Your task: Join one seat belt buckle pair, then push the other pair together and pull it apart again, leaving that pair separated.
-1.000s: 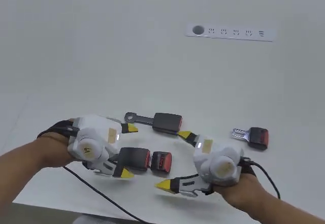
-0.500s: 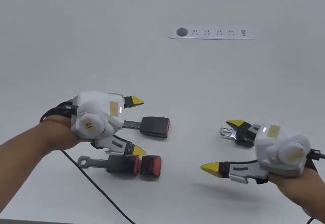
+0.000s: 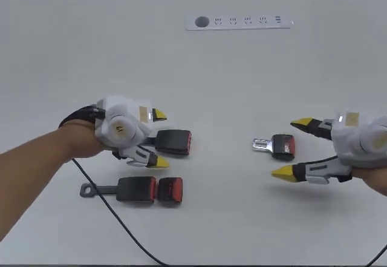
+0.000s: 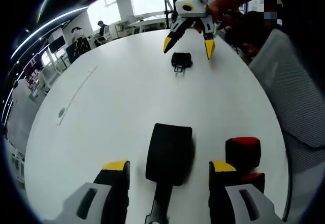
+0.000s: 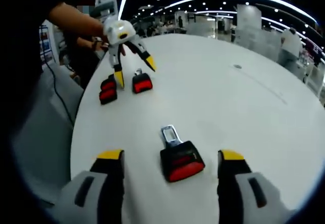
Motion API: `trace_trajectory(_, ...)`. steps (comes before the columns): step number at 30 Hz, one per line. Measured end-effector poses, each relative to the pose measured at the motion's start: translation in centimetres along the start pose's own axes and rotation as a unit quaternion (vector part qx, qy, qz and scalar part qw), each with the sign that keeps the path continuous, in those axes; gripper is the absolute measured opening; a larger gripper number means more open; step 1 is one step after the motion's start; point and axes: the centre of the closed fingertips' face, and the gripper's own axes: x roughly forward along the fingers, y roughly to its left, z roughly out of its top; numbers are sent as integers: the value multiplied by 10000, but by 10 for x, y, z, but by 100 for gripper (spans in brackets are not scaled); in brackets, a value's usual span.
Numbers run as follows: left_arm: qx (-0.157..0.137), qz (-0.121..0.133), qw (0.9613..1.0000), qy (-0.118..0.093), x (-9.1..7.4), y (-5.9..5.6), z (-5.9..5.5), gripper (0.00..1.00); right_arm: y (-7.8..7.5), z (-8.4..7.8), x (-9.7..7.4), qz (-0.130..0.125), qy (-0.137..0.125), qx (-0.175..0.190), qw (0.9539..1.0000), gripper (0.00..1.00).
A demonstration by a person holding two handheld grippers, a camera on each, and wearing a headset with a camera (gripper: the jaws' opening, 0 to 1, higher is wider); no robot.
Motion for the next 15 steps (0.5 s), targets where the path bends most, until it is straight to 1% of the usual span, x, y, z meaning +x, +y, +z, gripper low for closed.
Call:
trace_trajectory(1,-37,-21,10000,14,1,0,-2,65,-1,-2,1,47,45,-14,10000,76)
trace_trajectory(3,-85,-56,9999,3,1,0,-1,63,-1,-6,3,118,107,-56,9999,75)
trace_trajectory(4,-86,-93,9999,32,4,0,-4,62,-3,-9,4,127,168,-53,9998,74)
trace_trajectory(5,63,-138,9997,168,6,-1,-9,61,-4,-11,5,151,197,-59,9997,73)
trace_trajectory(6,-6,-160,9999,38,10,-2,-4,59,-5,-13,6,184,231,-57,9995,72)
trace_trajectory(7,-50,-138,9999,20,13,-1,-2,60,-6,-14,6,189,238,-54,9995,71)
trace_trajectory(8,-107,-86,9999,-1,10,1,-1,61,-5,-14,6,254,235,-6,9994,71)
trace_trajectory(9,-132,-116,9998,-22,11,0,0,61,-5,-15,7,287,233,15,9993,70)
trace_trajectory(10,-119,-188,9997,-29,10,-2,1,59,-6,-13,7,266,190,-137,9994,69)
trace_trajectory(11,-93,-271,9996,-25,11,-5,2,58,-7,-13,7,274,201,-234,9991,67)
trace_trajectory(14,-61,-374,9993,-32,11,-7,3,56,-5,-13,7,358,240,-292,9986,62)
trace_trajectory(15,-98,-435,9990,-29,11,-10,4,55,-6,-13,6,371,251,-452,9980,61)
